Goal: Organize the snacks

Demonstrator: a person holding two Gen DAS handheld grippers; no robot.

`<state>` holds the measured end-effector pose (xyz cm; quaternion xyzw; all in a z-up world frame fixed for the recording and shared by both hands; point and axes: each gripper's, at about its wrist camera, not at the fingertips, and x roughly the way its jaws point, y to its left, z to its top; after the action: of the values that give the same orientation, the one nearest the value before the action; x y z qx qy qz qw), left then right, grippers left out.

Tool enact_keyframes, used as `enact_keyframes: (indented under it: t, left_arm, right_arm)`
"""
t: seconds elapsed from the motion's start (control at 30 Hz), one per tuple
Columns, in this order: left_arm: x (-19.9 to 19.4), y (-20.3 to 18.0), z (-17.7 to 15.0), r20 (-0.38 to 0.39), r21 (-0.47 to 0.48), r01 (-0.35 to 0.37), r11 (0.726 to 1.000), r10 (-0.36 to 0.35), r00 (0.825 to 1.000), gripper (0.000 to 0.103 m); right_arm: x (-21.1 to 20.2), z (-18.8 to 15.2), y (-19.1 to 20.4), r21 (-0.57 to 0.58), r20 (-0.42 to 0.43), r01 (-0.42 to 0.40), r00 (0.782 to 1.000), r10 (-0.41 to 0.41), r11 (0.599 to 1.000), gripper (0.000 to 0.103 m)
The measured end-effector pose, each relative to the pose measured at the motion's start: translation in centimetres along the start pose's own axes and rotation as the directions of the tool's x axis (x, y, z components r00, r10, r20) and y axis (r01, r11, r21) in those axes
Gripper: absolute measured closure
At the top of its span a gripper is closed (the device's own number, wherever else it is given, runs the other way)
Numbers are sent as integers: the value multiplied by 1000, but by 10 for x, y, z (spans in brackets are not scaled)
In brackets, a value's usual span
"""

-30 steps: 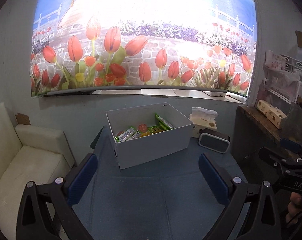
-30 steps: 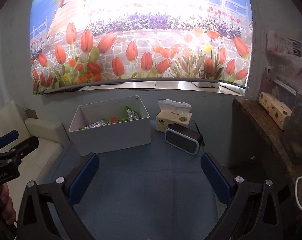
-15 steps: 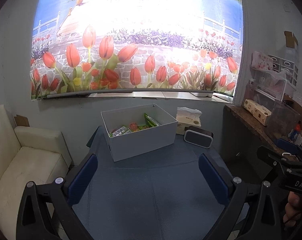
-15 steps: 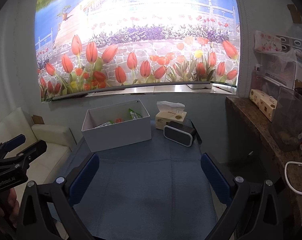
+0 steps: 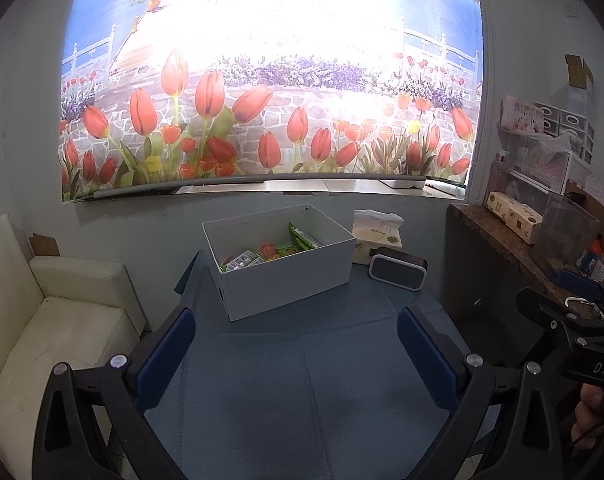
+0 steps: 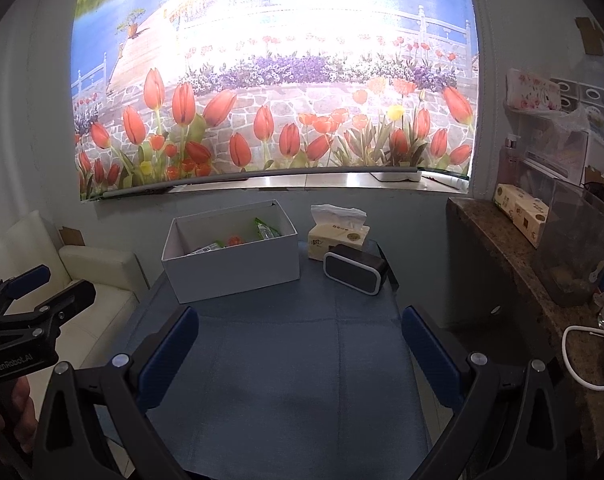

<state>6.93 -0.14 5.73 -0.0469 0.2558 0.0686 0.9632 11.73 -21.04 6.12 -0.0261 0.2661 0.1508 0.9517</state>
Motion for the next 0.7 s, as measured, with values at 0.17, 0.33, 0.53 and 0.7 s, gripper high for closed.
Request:
enact_keyframes:
  t: [0.17,0.33,0.53,0.7]
  left_arm:
    - [0,-2,1,2,7,-5,1000,5,1000,0]
    - [2,-1,1,-9,-2,0,1000,0,1000,0]
    - [4,-2,1,-19,-4,3,1000,-3,1000,0]
    - [3,-3,2,-14,3,1,1000,-1,1000,0]
  right_arm:
    - [0,0,1,-5,0,8,1000,-8,1000,0]
    - [2,0,1,-10,-5,11,1000,-11,1000,0]
    - [3,-1,0,-8,-11,15,1000,-15,1000,0]
    - [1,-1,-1,-7,-9,15,1000,-15,1000,0]
